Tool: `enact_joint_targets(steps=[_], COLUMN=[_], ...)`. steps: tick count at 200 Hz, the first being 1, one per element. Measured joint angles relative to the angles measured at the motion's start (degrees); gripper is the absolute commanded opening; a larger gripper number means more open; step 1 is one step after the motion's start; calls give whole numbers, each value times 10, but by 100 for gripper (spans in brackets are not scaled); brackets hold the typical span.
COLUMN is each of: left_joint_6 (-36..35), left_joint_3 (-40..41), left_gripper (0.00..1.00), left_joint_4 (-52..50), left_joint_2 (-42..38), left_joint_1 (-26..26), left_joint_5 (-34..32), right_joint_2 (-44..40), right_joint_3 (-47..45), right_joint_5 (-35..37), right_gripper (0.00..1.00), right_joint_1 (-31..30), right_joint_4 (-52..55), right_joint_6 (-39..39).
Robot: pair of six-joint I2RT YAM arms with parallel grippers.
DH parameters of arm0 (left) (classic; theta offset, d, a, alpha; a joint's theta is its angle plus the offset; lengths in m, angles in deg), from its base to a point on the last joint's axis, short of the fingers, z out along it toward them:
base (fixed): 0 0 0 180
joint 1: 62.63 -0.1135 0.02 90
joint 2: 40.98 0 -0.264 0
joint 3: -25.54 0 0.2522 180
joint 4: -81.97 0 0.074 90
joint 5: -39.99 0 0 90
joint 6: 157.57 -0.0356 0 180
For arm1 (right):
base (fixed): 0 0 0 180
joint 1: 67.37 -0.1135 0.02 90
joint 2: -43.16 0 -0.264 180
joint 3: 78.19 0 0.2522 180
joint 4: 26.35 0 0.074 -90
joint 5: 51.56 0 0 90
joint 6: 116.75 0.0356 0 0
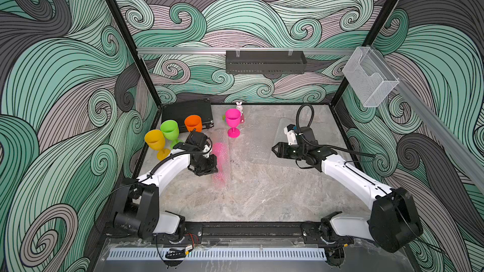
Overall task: Unpack wine glasses from bubble wrap
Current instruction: Move the bubble wrap to the center of the board.
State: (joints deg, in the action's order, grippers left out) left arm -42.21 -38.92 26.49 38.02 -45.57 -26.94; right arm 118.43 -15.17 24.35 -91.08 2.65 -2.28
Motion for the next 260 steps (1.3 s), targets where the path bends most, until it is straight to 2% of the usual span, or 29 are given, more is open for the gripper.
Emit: enact_joint_targets(steps=[73, 107, 163, 219, 260], left_joint_6=[13, 76, 179, 216, 218], left_joint_3=[0, 0, 0, -1, -1], left_gripper=[0, 0, 0, 0, 0], left_joint_4=[19, 43, 101, 152, 168], left_joint_2=[-20, -20, -11, 29, 40], left_joint_1=[102, 149, 224, 259, 265], left_joint_5=[0, -22, -64, -77, -77], right_joint_2=[0, -2, 9, 71, 102], right_joint_3=[0, 0, 15, 55, 67], right_joint_5=[-4, -5, -2, 15, 50], right_gripper=[61, 64, 69, 71, 66], right_joint_1=[-25, -56, -140, -212, -249], right_joint_4=[0, 0, -2, -10, 0], right_joint_6=[0, 7, 28, 33, 32])
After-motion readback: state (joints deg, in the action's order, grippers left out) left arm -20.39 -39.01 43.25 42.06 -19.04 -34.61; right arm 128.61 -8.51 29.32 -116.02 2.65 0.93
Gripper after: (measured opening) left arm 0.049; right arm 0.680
